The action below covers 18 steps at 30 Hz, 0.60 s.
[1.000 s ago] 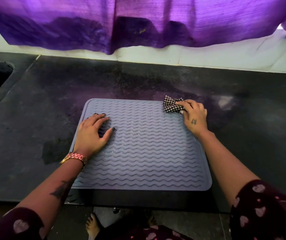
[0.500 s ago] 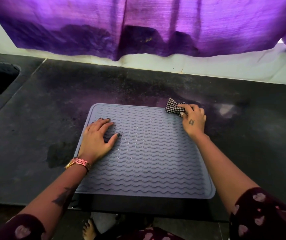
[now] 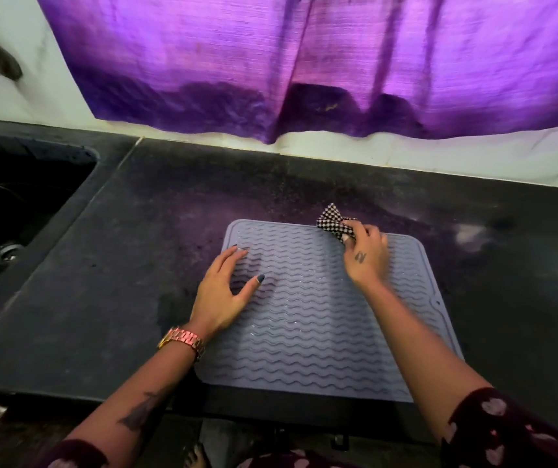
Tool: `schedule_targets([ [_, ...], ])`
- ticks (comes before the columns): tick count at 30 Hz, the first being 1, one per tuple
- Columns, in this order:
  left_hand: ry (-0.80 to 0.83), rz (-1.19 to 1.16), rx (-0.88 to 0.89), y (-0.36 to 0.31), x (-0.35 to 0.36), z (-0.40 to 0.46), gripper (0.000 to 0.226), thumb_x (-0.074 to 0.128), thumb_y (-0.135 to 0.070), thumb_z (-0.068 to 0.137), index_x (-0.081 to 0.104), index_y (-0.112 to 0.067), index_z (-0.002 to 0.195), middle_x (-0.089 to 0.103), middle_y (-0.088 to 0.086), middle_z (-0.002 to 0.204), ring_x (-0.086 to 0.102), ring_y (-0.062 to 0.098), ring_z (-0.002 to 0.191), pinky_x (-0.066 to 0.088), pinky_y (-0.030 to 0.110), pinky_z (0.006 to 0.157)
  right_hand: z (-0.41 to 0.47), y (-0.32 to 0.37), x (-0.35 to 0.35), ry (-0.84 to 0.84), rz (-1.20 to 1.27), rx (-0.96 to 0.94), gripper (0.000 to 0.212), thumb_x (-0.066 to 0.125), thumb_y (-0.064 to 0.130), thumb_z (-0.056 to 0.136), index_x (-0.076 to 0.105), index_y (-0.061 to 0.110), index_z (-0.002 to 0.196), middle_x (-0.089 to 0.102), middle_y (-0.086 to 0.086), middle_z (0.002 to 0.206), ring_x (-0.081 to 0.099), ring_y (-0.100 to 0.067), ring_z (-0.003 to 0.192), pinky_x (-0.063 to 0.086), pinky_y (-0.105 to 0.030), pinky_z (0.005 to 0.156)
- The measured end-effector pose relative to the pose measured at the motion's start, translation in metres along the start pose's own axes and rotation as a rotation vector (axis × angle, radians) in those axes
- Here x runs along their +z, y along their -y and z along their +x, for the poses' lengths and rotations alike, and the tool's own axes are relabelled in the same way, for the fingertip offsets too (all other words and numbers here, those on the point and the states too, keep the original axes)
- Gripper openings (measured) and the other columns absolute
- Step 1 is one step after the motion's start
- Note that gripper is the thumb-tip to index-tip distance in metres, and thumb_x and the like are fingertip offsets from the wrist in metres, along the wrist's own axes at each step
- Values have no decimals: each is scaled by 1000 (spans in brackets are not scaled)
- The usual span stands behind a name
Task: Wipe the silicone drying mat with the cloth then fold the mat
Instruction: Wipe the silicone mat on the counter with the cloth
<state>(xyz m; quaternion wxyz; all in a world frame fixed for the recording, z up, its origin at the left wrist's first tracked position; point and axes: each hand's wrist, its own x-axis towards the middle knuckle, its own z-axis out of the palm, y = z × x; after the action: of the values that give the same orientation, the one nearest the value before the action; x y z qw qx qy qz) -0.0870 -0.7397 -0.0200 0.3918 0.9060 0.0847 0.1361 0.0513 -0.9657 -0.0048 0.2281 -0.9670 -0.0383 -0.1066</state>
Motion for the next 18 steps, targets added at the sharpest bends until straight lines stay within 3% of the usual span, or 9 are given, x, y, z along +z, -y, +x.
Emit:
schedule_targets([
  [3,61,-32,24,10,-13,-5,59,63,-42,84,44,-23,137,41,-5,144,39,8,131,28,20,107,-9,18,15,80,-189,41,37,52,25,90,46,27,127,44,-13,129,37,-33,117,34,-45,95],
  [6,142,-62,37,17,-22,-5,62,62,-42,85,39,-22,140,41,-4,144,40,10,130,32,26,109,3,35,13,91,-97,96,34,55,21,89,49,26,122,46,-14,124,39,-33,113,38,-41,90],
  [9,185,-113,32,18,-27,-3,63,61,-42,86,38,-23,141,41,-3,144,42,10,128,35,30,109,1,64,21,72,-3,28,32,54,26,91,50,23,122,48,-14,119,41,-31,109,39,-37,85],
  [14,236,-178,47,24,-34,-1,60,60,-39,88,38,-22,141,39,-5,144,40,8,129,31,22,109,-27,103,54,80,-189,-47,42,55,32,88,43,25,128,42,-12,127,37,-32,115,34,-43,93],
  [18,282,-214,53,29,-37,0,59,57,-38,89,35,-23,142,36,-6,146,37,6,131,29,24,111,-9,107,48,124,-63,-40,38,56,29,89,46,26,125,46,-13,121,41,-30,110,38,-37,85],
])
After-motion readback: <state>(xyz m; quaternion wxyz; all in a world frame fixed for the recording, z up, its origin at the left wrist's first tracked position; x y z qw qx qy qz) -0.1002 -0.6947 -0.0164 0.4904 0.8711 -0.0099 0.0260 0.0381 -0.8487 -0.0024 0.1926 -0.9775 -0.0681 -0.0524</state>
